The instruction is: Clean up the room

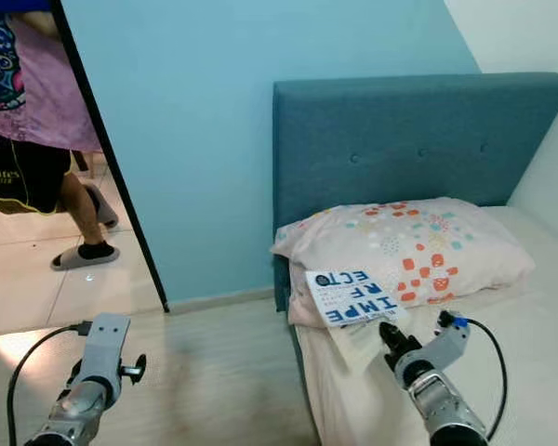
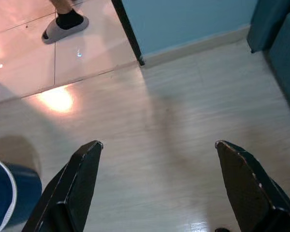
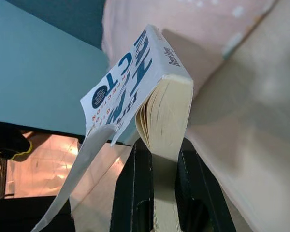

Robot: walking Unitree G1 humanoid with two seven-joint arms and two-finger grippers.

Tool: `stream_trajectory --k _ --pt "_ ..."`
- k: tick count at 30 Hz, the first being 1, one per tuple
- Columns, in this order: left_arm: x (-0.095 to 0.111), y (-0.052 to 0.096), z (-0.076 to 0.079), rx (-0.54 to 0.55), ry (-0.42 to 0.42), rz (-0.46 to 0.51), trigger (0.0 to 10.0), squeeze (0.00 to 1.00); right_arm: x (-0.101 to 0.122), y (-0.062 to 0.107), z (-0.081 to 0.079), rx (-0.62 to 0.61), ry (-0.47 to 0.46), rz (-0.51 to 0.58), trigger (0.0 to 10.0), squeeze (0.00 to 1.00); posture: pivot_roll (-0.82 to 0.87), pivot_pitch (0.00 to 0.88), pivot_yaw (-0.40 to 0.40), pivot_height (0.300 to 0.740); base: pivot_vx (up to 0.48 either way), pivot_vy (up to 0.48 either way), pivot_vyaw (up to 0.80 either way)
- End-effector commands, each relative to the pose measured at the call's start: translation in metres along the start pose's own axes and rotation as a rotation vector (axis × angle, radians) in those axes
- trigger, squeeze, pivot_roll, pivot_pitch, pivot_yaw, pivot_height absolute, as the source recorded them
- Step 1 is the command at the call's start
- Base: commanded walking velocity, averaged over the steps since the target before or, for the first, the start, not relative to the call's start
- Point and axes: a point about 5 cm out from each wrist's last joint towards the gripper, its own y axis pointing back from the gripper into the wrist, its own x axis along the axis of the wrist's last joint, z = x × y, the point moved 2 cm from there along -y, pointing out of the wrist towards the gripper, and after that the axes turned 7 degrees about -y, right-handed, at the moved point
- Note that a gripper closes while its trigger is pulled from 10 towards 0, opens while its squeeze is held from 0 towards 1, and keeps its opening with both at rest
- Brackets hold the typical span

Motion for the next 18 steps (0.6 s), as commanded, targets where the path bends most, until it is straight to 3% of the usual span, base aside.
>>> stream_trajectory --k 1,11,18 --pt "-0.001 0.001 0.005 -0.008 0.006 0.002 10.0 0.00 0.003 0.003 0.004 -0.007 -0.010 0.022 10.0 0.00 0.05 0.018 -0.028 0.630 0.000 0.000 0.00" --pt "-0.014 0.006 0.004 0.005 0.019 -0.025 10.0 0.00 0.003 0.003 0.006 -0.013 -0.019 0.021 10.0 0.00 0.05 0.051 -0.010 0.595 0.000 0.000 0.00" --pt "-0.021 0.010 0.005 -0.013 -0.011 -0.030 10.0 0.00 0.017 -0.004 -0.006 0.018 -0.027 0.066 10.0 0.00 0.07 0.084 0.003 0.565 0.000 0.000 0.00"
